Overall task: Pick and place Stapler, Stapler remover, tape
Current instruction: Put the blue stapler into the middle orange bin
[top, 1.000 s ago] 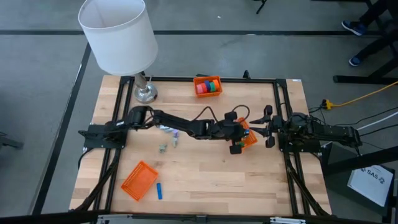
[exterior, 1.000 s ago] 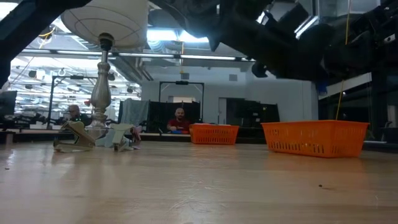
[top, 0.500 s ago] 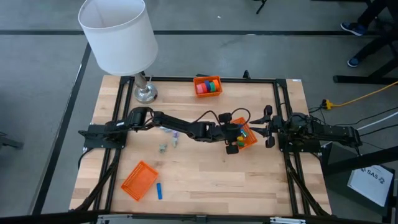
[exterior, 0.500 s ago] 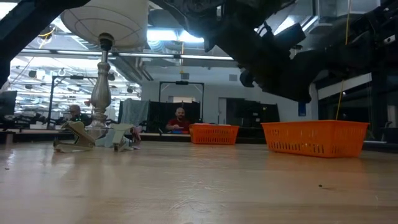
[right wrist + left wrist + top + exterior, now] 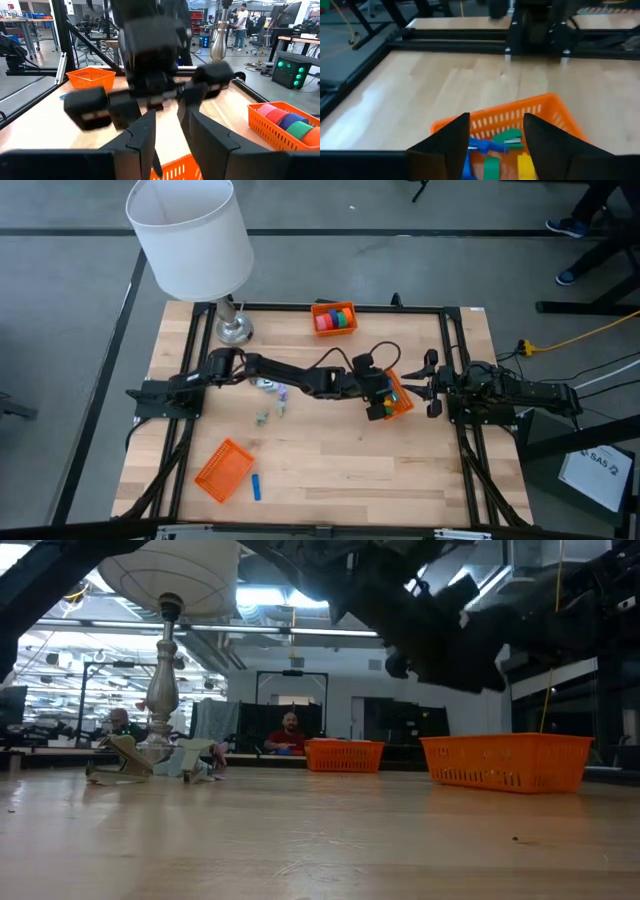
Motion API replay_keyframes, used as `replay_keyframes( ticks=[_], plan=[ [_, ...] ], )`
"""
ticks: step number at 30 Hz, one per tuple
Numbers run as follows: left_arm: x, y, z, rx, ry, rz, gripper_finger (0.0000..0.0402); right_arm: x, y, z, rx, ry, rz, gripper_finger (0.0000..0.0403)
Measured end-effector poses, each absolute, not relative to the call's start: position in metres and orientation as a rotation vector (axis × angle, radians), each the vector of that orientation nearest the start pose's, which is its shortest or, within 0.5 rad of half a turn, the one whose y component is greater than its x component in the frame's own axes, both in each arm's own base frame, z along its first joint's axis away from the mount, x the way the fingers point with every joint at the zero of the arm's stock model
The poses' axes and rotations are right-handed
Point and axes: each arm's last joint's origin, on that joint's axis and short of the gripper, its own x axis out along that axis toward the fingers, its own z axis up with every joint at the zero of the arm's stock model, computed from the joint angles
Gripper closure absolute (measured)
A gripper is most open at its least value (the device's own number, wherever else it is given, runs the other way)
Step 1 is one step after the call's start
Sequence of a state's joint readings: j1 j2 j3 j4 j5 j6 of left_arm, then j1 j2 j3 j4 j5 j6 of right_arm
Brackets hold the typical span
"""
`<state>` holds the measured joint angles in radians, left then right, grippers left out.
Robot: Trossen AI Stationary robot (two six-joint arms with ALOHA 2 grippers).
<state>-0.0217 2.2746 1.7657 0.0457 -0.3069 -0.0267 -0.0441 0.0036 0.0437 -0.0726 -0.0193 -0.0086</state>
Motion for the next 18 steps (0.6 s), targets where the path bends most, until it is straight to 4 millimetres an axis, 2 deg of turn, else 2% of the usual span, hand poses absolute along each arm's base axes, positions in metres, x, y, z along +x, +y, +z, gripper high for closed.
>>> replay_keyframes(
  ticks=[3,8,14,18],
  plan=[
    [0.512,-0.012,0.213,0.094,0.478,0.258,0.0214,0.095,-0.004,0.171,-0.008,0.033,-0.025,0.0279],
    [0.488,-0.042,0.246,0.187,0.56,0.261,0.0217,0.095,-0.004,0.171,-0.008,0.033,-0.025,0.0279],
    [0.453,-0.089,0.277,0.223,0.637,0.248,0.0219,0.095,-0.004,0.171,-0.008,0.034,-0.025,0.0279],
    [0.42,-0.126,0.294,0.217,0.687,0.257,0.0219,0.095,-0.004,0.171,-0.008,0.034,-0.025,0.0279]
  ],
)
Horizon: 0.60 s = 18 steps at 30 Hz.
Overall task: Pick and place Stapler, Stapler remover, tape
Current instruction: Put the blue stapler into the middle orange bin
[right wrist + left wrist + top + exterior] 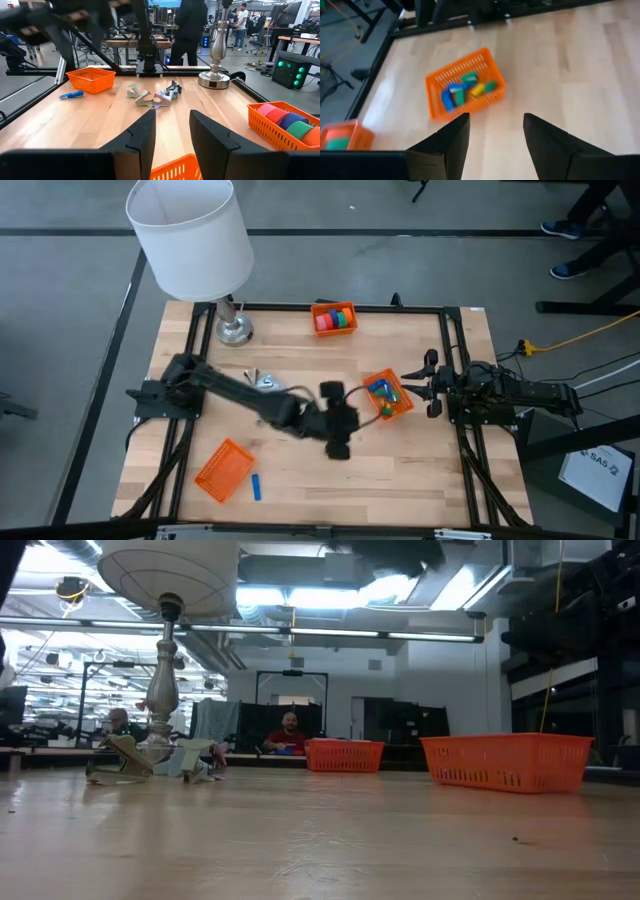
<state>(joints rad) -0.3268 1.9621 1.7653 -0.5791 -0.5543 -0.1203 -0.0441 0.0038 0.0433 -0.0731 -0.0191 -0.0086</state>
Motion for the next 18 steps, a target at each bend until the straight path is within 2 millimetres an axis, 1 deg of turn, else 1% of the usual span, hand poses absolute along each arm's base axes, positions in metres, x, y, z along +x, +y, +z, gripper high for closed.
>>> replay_keyframes(
  ticks=[4,8,13,18],
  plan=[
    [0.383,-0.165,0.308,0.185,0.719,0.259,0.0219,0.095,-0.004,0.171,-0.008,0.034,-0.025,0.0279],
    [0.345,-0.2,0.313,0.122,0.77,0.244,0.0219,0.095,-0.004,0.171,-0.008,0.034,-0.025,0.0279],
    [0.311,-0.23,0.308,0.031,0.874,0.212,0.0219,0.095,-0.004,0.171,-0.008,0.034,-0.025,0.0279],
    [0.286,-0.254,0.301,-0.123,1.0,0.151,0.0219,0.095,-0.004,0.171,-0.008,0.034,-0.024,0.0279]
  ],
)
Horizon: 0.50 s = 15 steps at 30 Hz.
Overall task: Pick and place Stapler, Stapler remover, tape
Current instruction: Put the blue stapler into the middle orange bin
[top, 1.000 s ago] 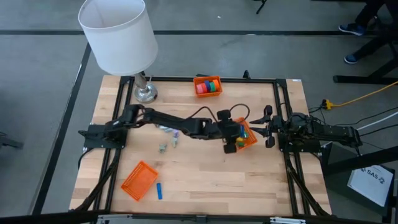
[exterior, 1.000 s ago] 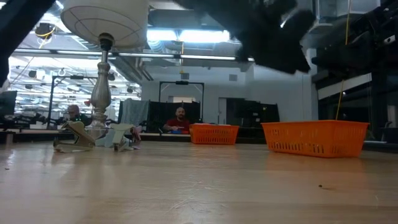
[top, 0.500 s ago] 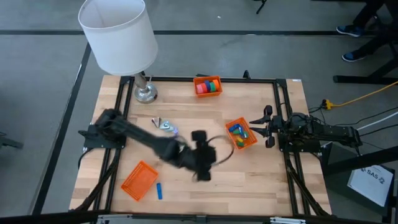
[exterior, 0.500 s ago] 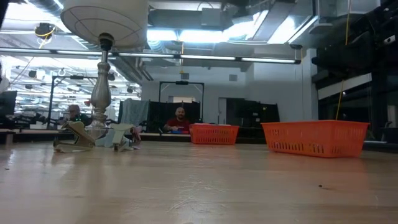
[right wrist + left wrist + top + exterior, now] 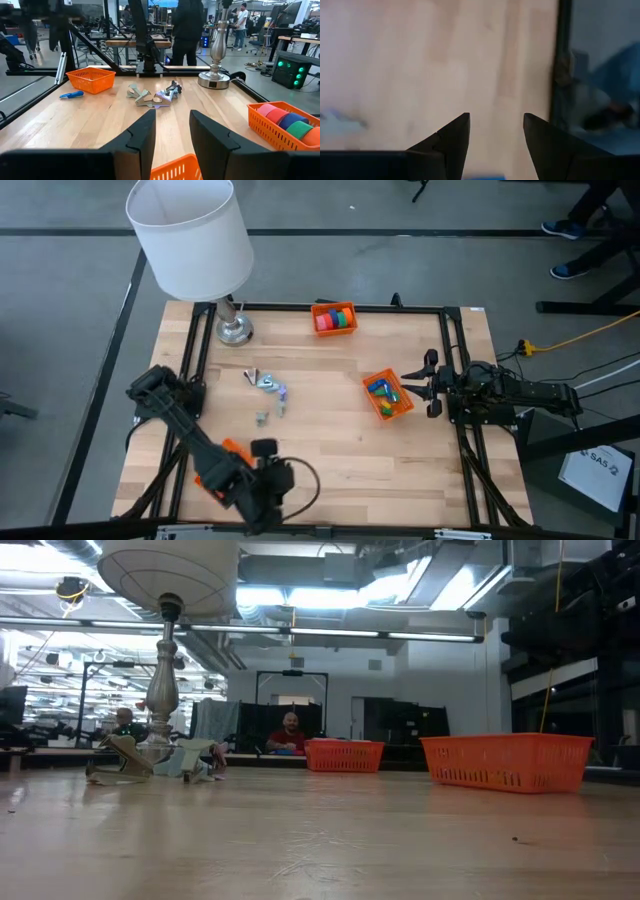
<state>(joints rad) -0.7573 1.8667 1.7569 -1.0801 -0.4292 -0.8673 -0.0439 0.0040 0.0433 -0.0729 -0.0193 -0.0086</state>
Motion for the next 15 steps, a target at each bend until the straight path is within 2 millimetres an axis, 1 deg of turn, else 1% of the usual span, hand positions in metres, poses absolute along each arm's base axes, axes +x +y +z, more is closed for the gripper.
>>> replay_keyframes(
  ticks=[3,6,8,10,13,15],
  plan=[
    [0.273,-0.267,0.301,-0.158,1.054,0.088,0.0219,0.095,-0.004,0.171,-0.008,0.034,-0.025,0.0279],
    [0.261,-0.278,0.3,-0.139,1.098,0.024,0.0219,0.095,-0.004,0.171,-0.008,0.034,-0.025,0.0279],
    [0.253,-0.283,0.299,-0.06,1.121,-0.026,0.0219,0.095,-0.004,0.171,-0.008,0.034,-0.024,0.0279],
    [0.247,-0.286,0.296,0.063,1.147,-0.097,0.0219,0.095,-0.004,0.171,-0.008,0.033,-0.025,0.0279],
    [0.243,-0.289,0.289,0.24,1.186,-0.187,0.0219,0.095,-0.004,0.171,-0.008,0.033,-0.025,0.0279],
    [0.245,-0.289,0.283,0.299,1.232,-0.242,0.0219,0.095,-0.004,0.171,-0.008,0.033,-0.024,0.0279]
  ],
)
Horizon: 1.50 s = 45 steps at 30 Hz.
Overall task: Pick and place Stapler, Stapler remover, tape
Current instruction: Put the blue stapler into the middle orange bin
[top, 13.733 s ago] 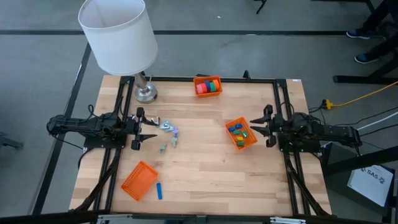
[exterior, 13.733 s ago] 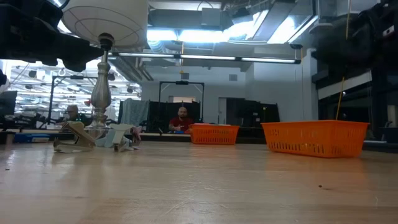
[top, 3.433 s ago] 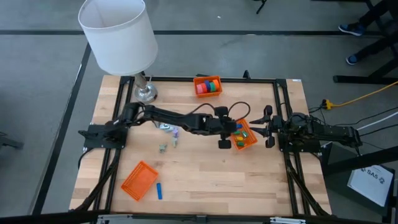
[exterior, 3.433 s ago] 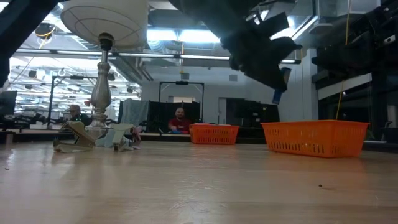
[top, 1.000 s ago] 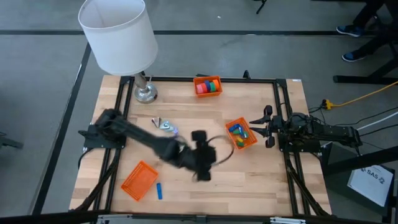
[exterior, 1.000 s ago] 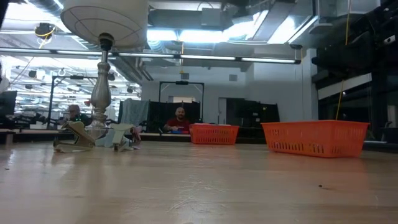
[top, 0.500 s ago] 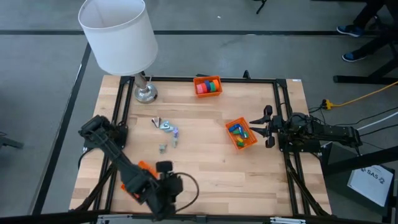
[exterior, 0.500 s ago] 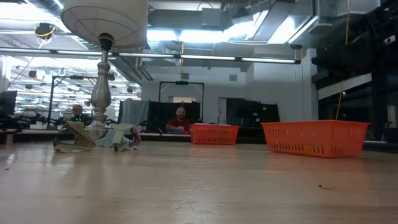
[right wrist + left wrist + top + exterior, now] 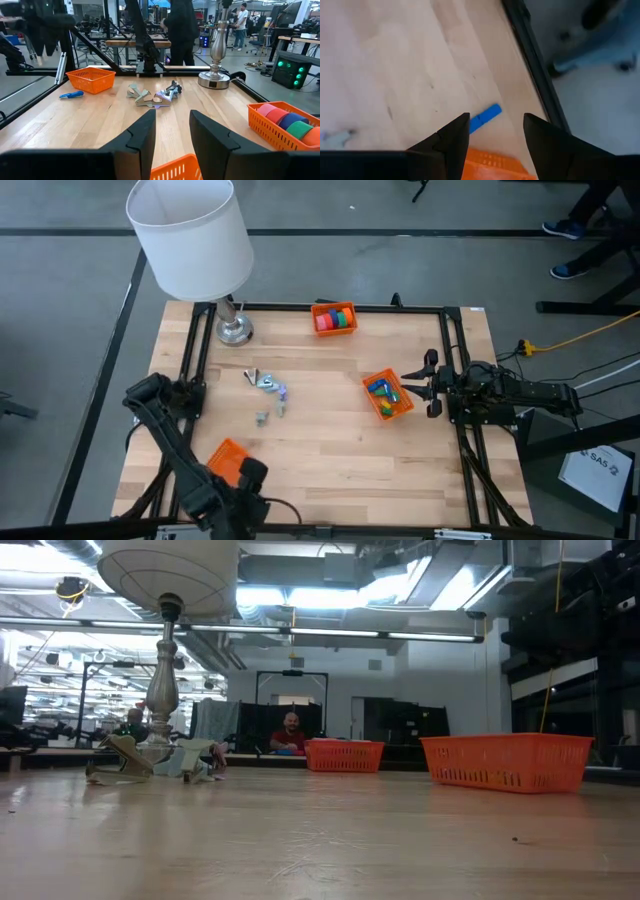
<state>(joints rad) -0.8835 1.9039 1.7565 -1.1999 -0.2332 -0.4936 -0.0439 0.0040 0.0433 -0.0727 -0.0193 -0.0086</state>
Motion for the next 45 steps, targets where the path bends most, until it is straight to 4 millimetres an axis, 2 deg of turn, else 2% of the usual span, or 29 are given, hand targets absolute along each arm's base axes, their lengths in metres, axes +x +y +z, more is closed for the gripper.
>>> replay_keyframes(
  ticks=[7,12,23,30,38,41,45],
  plan=[
    [0.275,-0.285,0.244,0.475,1.384,-0.486,0.0219,0.095,-0.004,0.171,-0.008,0.033,-0.025,0.0279],
    [0.29,-0.282,0.212,0.626,1.446,-0.549,0.0219,0.095,-0.004,0.171,-0.008,0.034,-0.025,0.0279],
    [0.294,-0.281,0.16,0.75,1.653,-0.584,0.0219,0.095,-0.004,0.171,-0.008,0.034,-0.025,0.0279],
    [0.284,-0.284,0.148,0.858,1.744,-0.606,0.0219,0.095,-0.004,0.171,-0.008,0.034,-0.025,0.0279],
    [0.277,-0.29,0.136,0.966,1.7,-0.57,0.0225,0.095,-0.004,0.171,-0.008,0.034,-0.025,0.0279],
    [0.275,-0.289,0.134,0.966,1.711,-0.552,0.0248,0.095,-0.004,0.171,-0.008,0.034,-0.025,0.0279],
    [0.274,-0.289,0.134,0.94,1.731,-0.556,0.0304,0.095,-0.004,0.171,-0.008,0.034,-0.024,0.0279]
  ],
)
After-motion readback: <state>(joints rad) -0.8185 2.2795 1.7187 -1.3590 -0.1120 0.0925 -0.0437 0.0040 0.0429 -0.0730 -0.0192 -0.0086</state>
